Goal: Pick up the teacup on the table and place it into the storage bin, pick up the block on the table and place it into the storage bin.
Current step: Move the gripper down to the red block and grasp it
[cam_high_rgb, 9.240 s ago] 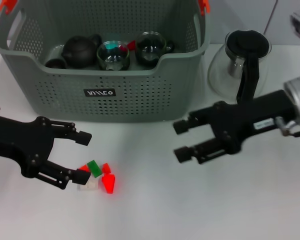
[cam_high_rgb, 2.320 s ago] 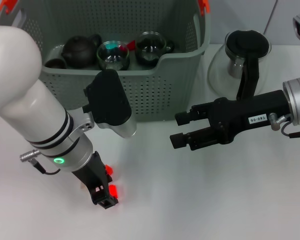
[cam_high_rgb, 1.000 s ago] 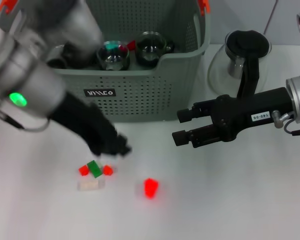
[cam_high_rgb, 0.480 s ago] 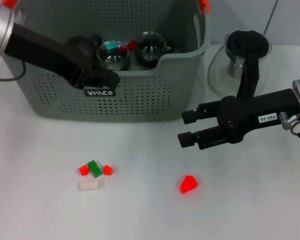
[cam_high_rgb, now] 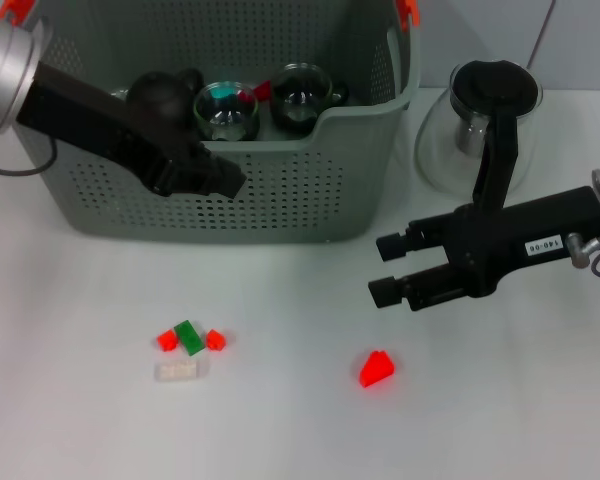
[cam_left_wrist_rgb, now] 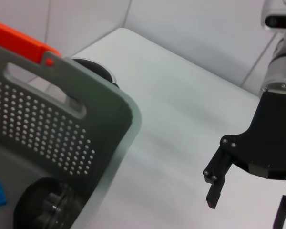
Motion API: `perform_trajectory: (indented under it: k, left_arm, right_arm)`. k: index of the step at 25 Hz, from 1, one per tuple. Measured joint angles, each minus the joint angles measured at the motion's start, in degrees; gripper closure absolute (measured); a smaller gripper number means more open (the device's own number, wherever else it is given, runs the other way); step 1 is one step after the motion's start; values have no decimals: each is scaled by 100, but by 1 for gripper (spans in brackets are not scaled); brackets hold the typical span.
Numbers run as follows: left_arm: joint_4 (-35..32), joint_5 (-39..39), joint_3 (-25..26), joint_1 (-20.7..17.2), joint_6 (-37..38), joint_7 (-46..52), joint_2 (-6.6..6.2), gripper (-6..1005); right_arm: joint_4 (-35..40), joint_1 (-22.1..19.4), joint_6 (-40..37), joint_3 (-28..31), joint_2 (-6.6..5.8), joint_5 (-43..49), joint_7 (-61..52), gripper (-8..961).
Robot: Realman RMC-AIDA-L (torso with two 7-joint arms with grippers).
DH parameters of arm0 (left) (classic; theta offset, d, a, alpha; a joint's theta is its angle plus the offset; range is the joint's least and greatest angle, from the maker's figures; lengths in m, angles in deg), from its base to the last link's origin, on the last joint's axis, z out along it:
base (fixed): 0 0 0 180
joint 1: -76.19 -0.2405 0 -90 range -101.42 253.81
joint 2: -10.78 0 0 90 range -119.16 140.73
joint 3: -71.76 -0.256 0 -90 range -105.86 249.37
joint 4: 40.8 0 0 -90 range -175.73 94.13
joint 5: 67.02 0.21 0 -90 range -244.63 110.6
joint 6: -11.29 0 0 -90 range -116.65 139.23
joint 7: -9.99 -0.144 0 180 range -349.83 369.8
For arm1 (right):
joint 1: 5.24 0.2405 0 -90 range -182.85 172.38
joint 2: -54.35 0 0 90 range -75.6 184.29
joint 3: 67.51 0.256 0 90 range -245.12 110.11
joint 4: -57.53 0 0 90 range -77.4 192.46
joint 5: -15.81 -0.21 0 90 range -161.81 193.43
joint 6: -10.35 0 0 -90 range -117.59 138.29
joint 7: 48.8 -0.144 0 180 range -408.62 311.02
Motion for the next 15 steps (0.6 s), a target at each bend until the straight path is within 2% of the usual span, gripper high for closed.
perform_trajectory:
  k: [7, 12, 15]
  left_arm:
    - [-169, -218, 646, -521, -166, -484, 151, 870]
    - [-604, -832, 1314, -980, -206, -1574, 241, 671]
    - [-1065, -1267, 1398, -1249, 29, -2517, 191, 442]
  right_arm:
    - [57, 127, 59, -12, 60, 604, -60, 130]
    - [67, 361, 69, -11, 46, 1077, -92, 129]
    - [71, 549, 83, -25, 50, 1415, -94, 129]
